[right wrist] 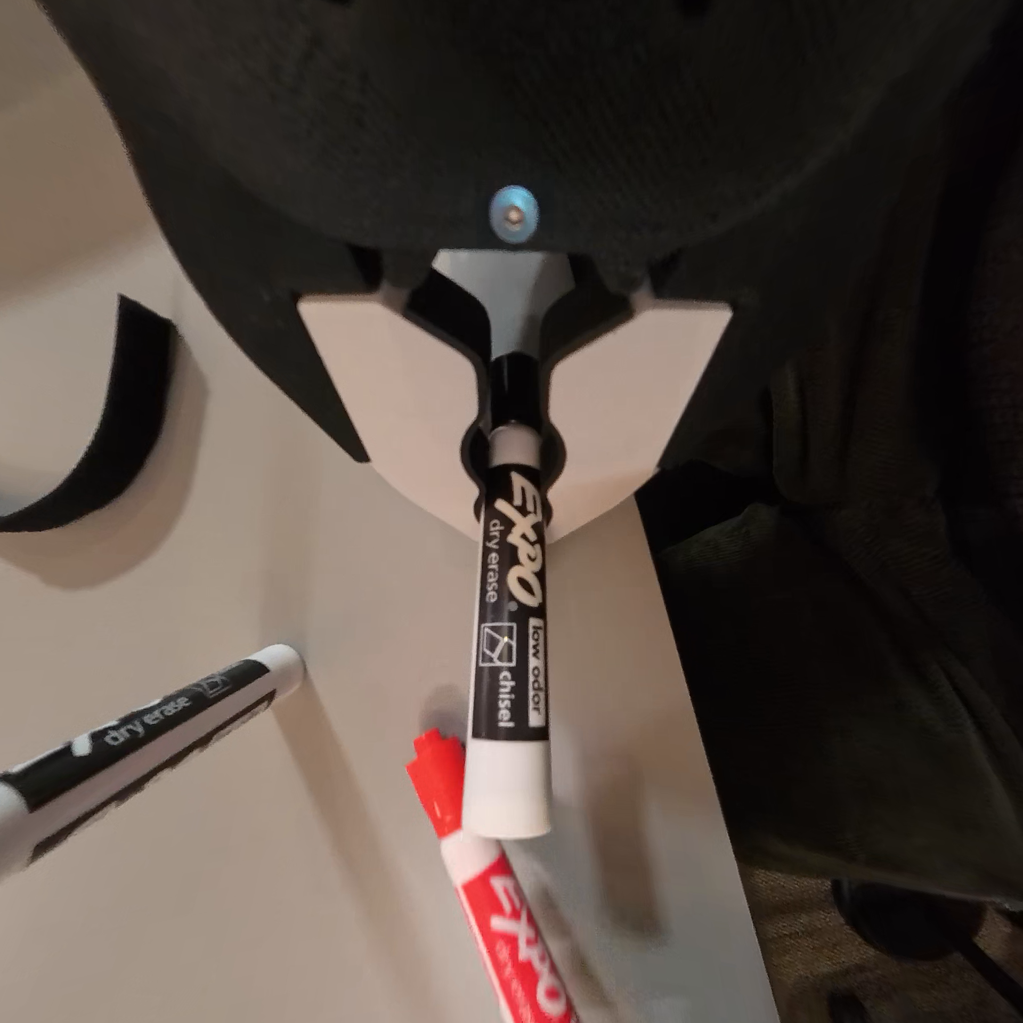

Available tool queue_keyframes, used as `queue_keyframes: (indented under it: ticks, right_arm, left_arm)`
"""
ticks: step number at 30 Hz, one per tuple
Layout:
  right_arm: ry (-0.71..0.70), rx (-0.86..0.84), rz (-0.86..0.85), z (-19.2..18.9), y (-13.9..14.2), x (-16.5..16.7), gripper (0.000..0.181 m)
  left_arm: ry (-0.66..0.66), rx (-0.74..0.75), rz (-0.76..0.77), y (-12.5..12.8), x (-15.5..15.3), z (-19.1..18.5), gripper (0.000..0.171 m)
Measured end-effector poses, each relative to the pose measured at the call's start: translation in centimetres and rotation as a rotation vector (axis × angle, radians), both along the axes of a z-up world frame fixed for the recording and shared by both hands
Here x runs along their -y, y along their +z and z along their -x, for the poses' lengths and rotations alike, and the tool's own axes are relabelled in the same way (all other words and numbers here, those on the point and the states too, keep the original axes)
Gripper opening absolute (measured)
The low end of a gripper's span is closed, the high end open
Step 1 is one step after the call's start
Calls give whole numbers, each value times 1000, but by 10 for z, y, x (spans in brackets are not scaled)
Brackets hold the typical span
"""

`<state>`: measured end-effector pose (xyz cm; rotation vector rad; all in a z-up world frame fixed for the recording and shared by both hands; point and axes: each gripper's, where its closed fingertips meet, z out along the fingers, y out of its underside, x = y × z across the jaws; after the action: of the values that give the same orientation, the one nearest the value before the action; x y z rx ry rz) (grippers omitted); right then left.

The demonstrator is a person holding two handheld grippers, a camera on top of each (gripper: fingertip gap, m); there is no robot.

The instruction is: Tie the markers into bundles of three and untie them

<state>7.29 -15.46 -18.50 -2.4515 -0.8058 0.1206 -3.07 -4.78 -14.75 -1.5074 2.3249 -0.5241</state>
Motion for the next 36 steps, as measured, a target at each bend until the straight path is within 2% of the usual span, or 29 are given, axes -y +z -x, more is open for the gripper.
queue_keyframes:
  ticks: [5, 8, 12, 16, 25, 36]
  right_arm:
    - [41, 48, 21, 4, 0, 0, 14]
    - [52, 38, 22, 8, 0, -2, 13]
    - [59, 31, 28, 10, 0, -3, 14]
    - [62, 32, 30, 11, 0, -2, 14]
    - [110, 62, 51, 23, 0, 3, 13]
    - [134, 87, 60, 27, 0, 7, 14]
  left_arm:
    - [6, 124, 5, 32, 2, 3, 20]
    - [-11, 205, 25, 43, 9, -2, 20]
    - [-24, 312, 160, 60, 18, -5, 20]
    - [-70, 351, 239, 76, 29, 0, 20]
    - [-214, 204, 242, 49, 76, -7, 20]
    - [-212, 199, 230, 46, 78, -9, 20]
